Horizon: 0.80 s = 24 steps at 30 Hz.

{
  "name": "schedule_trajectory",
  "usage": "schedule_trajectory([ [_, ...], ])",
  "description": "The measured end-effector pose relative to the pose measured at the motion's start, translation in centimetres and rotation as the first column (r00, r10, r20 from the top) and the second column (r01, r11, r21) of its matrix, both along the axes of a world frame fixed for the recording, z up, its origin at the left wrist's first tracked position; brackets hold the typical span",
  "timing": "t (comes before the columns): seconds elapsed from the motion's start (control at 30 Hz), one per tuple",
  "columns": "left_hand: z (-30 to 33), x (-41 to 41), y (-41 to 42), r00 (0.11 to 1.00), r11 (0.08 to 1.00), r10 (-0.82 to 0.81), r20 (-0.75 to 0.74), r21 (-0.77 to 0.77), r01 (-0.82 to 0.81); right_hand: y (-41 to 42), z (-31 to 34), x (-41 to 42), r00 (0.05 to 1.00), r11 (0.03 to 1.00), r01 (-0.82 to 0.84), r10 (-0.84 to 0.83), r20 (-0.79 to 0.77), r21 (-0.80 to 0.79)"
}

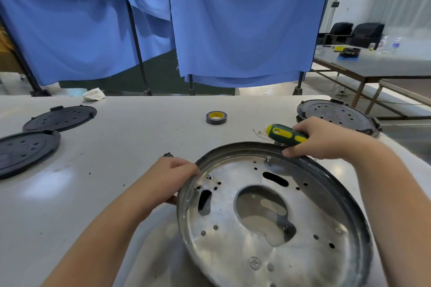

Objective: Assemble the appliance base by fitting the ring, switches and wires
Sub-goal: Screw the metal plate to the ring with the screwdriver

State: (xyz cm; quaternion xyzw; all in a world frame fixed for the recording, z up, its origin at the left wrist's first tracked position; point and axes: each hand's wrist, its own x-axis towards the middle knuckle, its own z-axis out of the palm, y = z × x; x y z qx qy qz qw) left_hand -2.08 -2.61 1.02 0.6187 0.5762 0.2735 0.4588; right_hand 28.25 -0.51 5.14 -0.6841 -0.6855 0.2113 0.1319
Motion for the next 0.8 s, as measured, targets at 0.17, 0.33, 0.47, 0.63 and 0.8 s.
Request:
schedule_trajectory([
  [0.17, -0.2, -0.6, 0.3, 0.997, 1.0, 0.0, -0.08, 0.01, 0.001, 0.2, -0.4, -1.1, 0.998, 0.998, -0.054, 0.055, -0.035, 0.03],
  [0.33, -1.1, -0.4, 0.7, 0.983, 0.989, 0.051, -0.179, 0.148, -0.024, 0.3, -0.6, -1.1, 0.988, 0.999, -0.047, 0.043, -0.149, -0.026],
  [0.47, -1.2, -0.2, 0.8, 0.987, 0.984, 0.102, -0.122, 0.159, -0.082, 0.4, -0.6, -0.9, 0.983, 0.998, -0.038, 0.028, -0.182, -0.053],
  [0.63, -0.5, 0.2, 0.8, 0.929, 0.945, 0.157, -0.335, 0.323, -0.043, 0.5, -0.8, -0.7, 0.983, 0.999, -0.046, 0.04, -0.181, -0.027],
  [0.8, 1.2, 1.8, 0.6, 0.91, 0.812, 0.054, -0.41, 0.548, 0.198, 0.6, -0.9, -0.7, 0.98, 0.998, -0.05, 0.054, -0.193, 0.024],
])
